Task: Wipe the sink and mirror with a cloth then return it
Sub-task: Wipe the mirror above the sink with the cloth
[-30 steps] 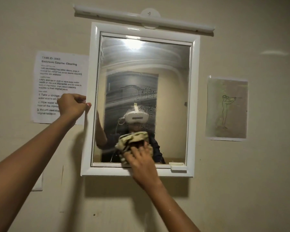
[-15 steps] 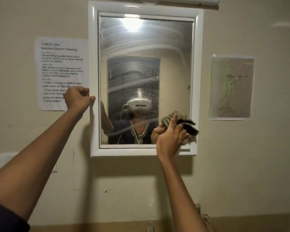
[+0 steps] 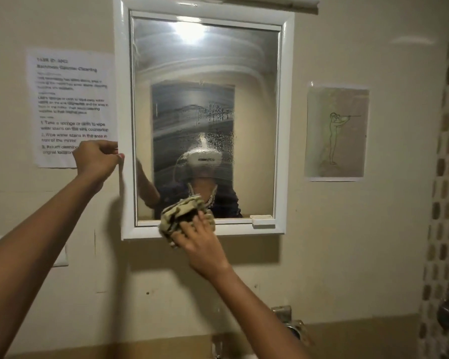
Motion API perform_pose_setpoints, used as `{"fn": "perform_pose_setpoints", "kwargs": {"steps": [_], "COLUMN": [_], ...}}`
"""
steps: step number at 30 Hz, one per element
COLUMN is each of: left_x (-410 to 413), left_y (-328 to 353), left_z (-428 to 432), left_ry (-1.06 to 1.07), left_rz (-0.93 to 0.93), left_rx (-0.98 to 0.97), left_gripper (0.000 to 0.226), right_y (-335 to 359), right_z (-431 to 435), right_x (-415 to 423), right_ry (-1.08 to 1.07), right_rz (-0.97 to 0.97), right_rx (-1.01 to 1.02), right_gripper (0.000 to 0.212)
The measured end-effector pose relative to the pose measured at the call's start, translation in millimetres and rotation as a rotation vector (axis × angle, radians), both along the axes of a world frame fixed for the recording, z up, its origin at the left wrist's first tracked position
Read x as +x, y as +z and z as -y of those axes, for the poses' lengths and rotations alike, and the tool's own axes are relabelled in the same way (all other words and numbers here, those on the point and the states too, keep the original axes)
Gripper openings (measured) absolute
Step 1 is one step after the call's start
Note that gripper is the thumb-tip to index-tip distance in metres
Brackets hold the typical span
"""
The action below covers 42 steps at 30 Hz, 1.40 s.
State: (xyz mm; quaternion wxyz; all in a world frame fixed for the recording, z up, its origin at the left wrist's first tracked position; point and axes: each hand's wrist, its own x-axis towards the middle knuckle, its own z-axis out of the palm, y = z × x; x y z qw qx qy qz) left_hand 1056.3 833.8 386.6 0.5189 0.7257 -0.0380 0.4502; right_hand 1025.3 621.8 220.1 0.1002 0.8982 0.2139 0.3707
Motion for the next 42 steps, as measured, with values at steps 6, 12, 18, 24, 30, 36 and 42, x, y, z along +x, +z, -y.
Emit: {"fn": "perform_pose_setpoints", "kwargs": {"steps": [6, 12, 18, 24, 30, 36, 42], "left_x": [1.4, -1.2, 5.2, 6.6, 7.3, 4.1, -1.8], "left_y": [1.6, -0.8, -11.9, -19.8, -23.2, -25.6, -38.6], "left_z": [3.3, -0.9, 0.5, 0.2, 2.6, 2.1, 0.6], "left_ry": [0.028, 0.028, 0.074, 0.095, 0.087, 0.081, 0.053], "left_rz": [-0.011, -0.051, -0.017, 0.014, 0.003, -0.019, -0.03], "left_rx": [-0.057, 0.046, 0.027, 0.025, -0.01, 0.015, 0.085], "left_gripper": [0.038, 0.049, 0.043, 0.039, 0.038, 0.037, 0.037], "right_y": [-10.8, 1.7, 64.3, -1.0, -27.2, -24.2, -35.0], "right_z": [113.6, 141.7, 148.3, 137.6, 78.1, -29.2, -120.5], "right_x": [-19.2, -26.2, -23.3, -22.0, -17.3, -5.3, 5.1], "right_ry": [-0.074, -0.049, -0.171, -0.249, -0.257, -0.051, 0.011], "right_rz": [0.228, 0.496, 0.394, 0.265, 0.217, 0.224, 0.049], "right_rx": [-0.005, 0.283, 0.596, 0.734, 1.379, 1.632, 1.551], "right_gripper": [0.039, 0.031, 0.046, 0.062, 0.068, 0.066, 0.078]}}
